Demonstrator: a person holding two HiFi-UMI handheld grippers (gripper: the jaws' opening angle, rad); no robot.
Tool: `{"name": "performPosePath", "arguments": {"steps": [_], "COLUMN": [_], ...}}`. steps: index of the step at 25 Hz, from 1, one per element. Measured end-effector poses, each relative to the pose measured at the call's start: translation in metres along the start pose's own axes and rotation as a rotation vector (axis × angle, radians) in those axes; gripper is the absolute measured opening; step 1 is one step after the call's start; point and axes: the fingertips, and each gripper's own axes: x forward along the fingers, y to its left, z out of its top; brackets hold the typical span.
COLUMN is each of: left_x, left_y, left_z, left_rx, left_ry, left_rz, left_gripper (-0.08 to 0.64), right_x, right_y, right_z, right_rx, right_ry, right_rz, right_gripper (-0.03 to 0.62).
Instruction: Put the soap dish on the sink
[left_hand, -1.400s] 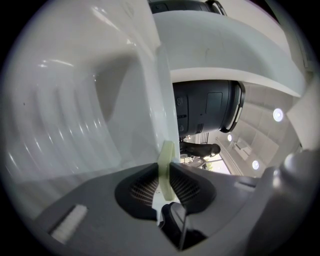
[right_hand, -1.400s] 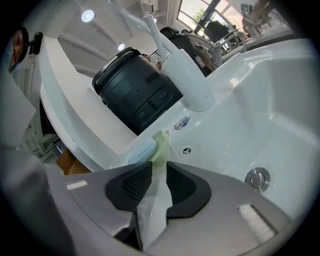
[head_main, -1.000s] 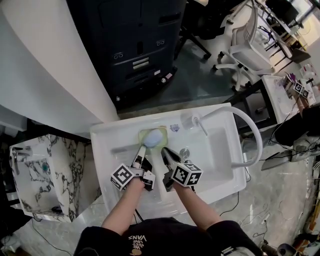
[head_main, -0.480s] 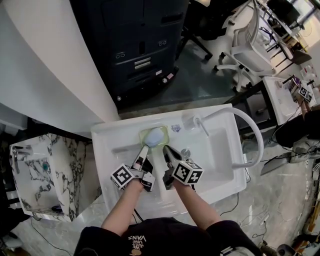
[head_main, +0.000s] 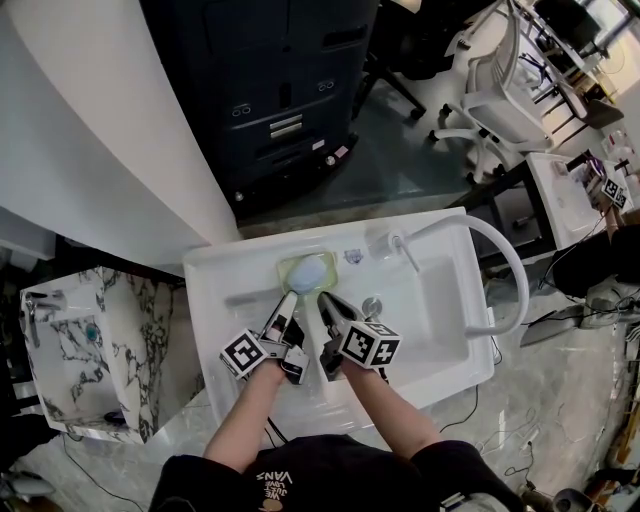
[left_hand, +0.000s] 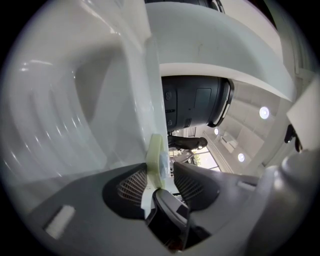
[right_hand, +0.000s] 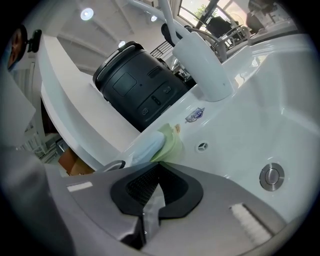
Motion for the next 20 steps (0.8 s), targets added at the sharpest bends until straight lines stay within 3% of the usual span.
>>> {"name": "performPosePath", "arguments": {"steps": [6, 10, 15, 20], "left_x": [-0.008, -0.014, -0.015, -0.021], "left_y": [0.002, 0.002, 0.001, 0.007], "left_z": [-0.001, -0.007, -0.005, 0.0], "left_rx": [0.012, 0.064, 0.082, 0.221], "left_ry": [0.026, 0.07, 0.067, 0.095], "left_rz": [0.022, 0.032, 0.036, 0.077], "left_gripper": [0.176, 0.176, 0.176, 0.176], "right_x": [0.005, 0.007, 0.009, 0.013], "right_y": [0.007, 0.009, 0.011, 0.016], "right_z": [-0.003, -0.003, -0.004, -0.005], "right_rx": [0.006, 0.006, 0.017, 0.023], "right_ry": [0.009, 0.013, 0.019, 0.026], "right_rz": [0.01, 0.015, 0.026, 0.043], "right_gripper": [0.003, 0.003, 0.003, 0.003]}}
